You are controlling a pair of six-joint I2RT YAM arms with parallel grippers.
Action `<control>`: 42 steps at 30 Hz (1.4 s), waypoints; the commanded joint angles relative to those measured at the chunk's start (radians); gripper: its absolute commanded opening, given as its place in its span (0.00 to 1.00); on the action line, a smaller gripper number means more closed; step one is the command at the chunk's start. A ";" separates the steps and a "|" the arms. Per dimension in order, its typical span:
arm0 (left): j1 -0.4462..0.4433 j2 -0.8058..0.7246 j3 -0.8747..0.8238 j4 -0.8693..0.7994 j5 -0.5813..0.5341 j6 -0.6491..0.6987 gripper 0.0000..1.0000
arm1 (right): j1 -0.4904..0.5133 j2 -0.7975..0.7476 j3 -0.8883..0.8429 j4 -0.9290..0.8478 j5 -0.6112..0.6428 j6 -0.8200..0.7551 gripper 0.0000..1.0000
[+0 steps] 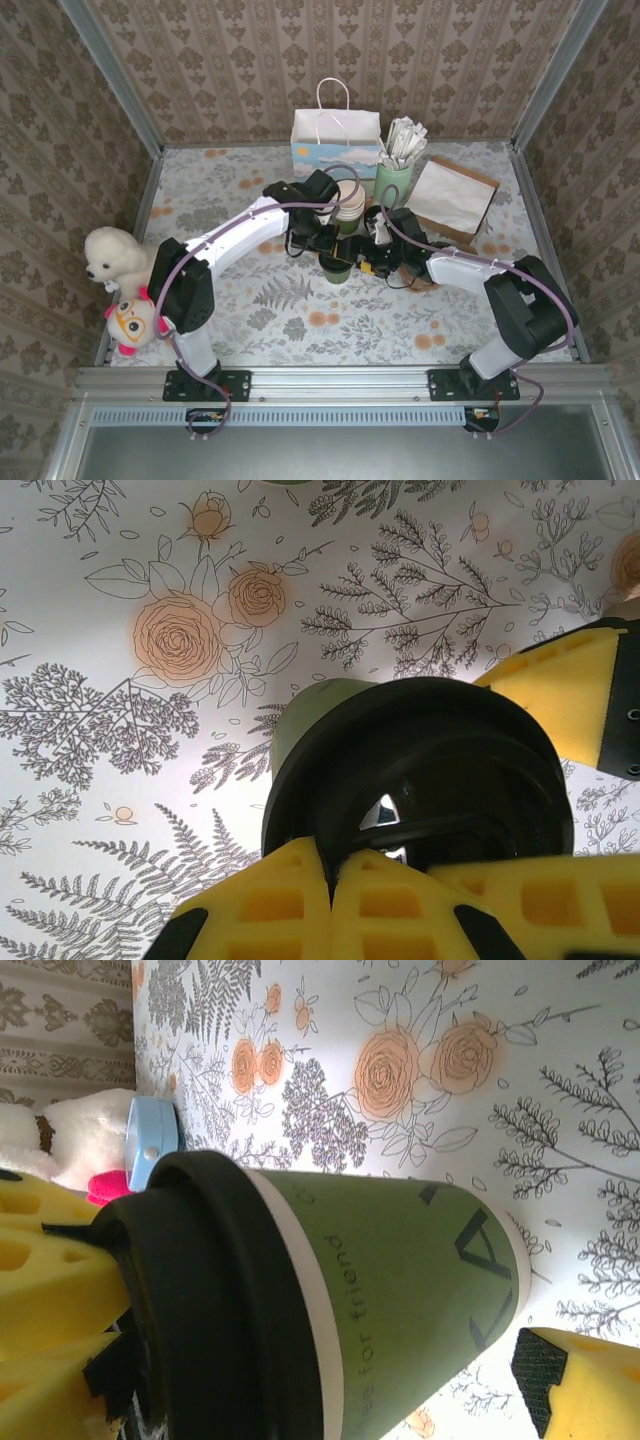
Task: Pack the takeout coffee
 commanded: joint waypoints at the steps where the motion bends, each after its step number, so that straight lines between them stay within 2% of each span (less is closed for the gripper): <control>1: -0.012 0.066 -0.070 -0.035 0.018 -0.040 0.01 | 0.004 0.036 -0.040 -0.016 0.042 0.011 0.98; 5: -0.006 0.036 -0.030 -0.049 0.006 -0.024 0.13 | 0.004 0.006 -0.014 -0.029 0.036 -0.009 0.98; 8: 0.002 0.028 0.017 -0.074 -0.001 -0.008 0.17 | 0.004 -0.016 0.015 -0.055 0.035 -0.036 0.98; 14: 0.004 0.019 0.082 -0.103 -0.006 0.010 0.21 | 0.004 -0.032 0.031 -0.076 0.036 -0.046 0.98; 25: 0.026 -0.035 0.084 -0.099 -0.001 0.001 0.25 | 0.004 -0.071 0.041 -0.083 0.031 -0.050 0.99; 27: 0.037 -0.065 0.068 -0.084 -0.022 -0.008 0.35 | 0.006 -0.086 0.048 -0.094 0.030 -0.065 1.00; 29: 0.055 -0.113 0.023 -0.040 -0.032 -0.027 0.49 | 0.005 -0.105 0.061 -0.126 0.045 -0.094 1.00; 33: 0.120 -0.202 -0.104 0.072 -0.013 -0.096 0.69 | 0.007 -0.143 0.097 -0.220 0.118 -0.152 1.00; 35: 0.162 -0.255 -0.194 0.131 -0.031 -0.160 0.82 | 0.013 -0.155 0.128 -0.290 0.172 -0.189 1.00; 37: 0.201 -0.296 -0.277 0.176 -0.065 -0.223 0.99 | 0.025 -0.157 0.168 -0.363 0.231 -0.222 1.00; 42: 0.258 -0.327 -0.422 0.233 -0.122 -0.318 1.00 | 0.078 -0.116 0.283 -0.532 0.333 -0.291 1.00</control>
